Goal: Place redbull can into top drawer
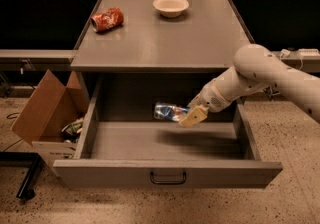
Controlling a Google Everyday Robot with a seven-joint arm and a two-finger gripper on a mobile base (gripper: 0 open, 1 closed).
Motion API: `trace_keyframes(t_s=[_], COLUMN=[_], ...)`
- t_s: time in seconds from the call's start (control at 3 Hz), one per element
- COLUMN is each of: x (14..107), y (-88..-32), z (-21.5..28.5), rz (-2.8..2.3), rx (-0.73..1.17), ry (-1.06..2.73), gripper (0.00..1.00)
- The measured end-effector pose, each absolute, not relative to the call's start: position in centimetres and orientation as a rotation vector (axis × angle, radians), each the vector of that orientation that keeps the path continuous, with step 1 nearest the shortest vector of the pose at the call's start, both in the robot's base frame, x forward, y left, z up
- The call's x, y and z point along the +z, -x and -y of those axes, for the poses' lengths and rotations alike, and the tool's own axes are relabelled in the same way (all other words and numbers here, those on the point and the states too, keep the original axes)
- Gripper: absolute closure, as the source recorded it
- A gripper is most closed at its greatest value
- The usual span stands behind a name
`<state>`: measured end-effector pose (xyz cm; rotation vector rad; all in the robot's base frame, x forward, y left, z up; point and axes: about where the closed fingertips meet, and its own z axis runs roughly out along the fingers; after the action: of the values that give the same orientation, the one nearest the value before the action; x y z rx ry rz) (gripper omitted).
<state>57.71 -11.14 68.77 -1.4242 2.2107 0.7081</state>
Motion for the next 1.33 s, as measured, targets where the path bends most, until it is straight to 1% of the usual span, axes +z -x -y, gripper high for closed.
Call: trace_keyframes(t_s=[0.33, 0.67, 1.0, 1.33], x=[67.3, 66.1, 65.2, 65.3], y=[-57.7, -57.8, -57.8, -57.8], z=[10.8, 10.3, 10.0, 10.2], rz=[-2.228, -2.253, -2.272, -2.260], rx=[0.733, 0.756, 0.768, 0.774], ry=[1.426, 1.424, 1.428, 1.417], gripper=[0.81, 0.50, 0.27, 0.00])
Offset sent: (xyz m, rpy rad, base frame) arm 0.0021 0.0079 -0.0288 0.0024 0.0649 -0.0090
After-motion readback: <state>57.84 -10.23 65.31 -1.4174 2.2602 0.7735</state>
